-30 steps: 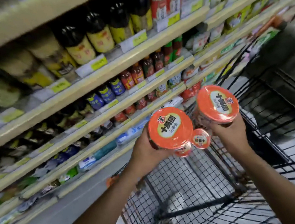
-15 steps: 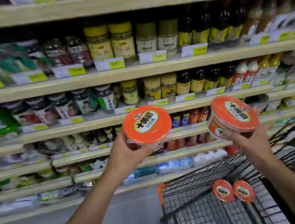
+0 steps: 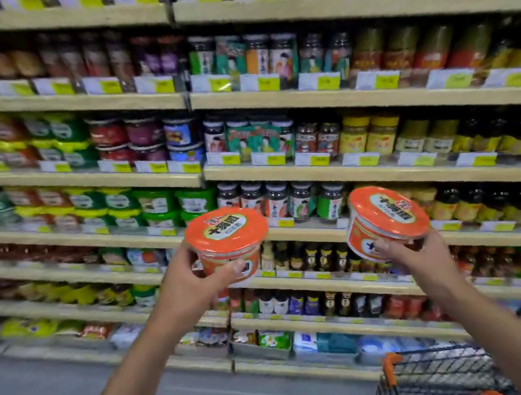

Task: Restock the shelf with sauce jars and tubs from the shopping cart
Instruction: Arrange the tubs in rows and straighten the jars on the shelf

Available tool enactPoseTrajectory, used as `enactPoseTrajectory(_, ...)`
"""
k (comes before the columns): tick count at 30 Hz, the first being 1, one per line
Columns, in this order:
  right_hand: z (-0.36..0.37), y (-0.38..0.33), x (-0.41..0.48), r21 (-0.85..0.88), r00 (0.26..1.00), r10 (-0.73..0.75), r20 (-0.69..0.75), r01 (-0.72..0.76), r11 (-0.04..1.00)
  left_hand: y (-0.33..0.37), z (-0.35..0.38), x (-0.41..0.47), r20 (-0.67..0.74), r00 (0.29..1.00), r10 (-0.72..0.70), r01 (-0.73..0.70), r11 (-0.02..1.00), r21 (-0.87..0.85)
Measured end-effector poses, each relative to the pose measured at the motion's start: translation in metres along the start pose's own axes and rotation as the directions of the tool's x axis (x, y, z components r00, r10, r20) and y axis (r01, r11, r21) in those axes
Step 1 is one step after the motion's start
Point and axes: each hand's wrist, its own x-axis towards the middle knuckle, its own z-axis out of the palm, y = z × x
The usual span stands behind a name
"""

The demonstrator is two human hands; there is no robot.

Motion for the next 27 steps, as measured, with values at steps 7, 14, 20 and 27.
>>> enactPoseTrajectory(7,0.121,-0.053,-0.005,0.095,0.974,-0.100,0.203,0.082,0.992,0.004,-0.121,-0.040,-0.187,0.982,-0.024,0.020,1.000,-0.025)
enactPoseTrajectory(14,0.229,-0.083,0.001,0.125,0.913,-0.157,0.377,0.118,0.985,-0.009,-0.201,-0.077,-0.372,0.928,-0.020,0.016,1.000,-0.013)
enactPoseTrajectory(20,0.334,-0.095,0.010,0.189,0.838,-0.196,0.510,0.113,0.975,-0.018,-0.264,-0.088,-0.475,0.879,-0.039,0.048,0.999,0.007)
enactPoseTrajectory(27,0.463,-0.102,0.042,0.269,0.736,-0.213,0.643,0.043,0.962,-0.042,-0.342,-0.051,-0.585,0.808,-0.067,0.095,0.995,0.017)
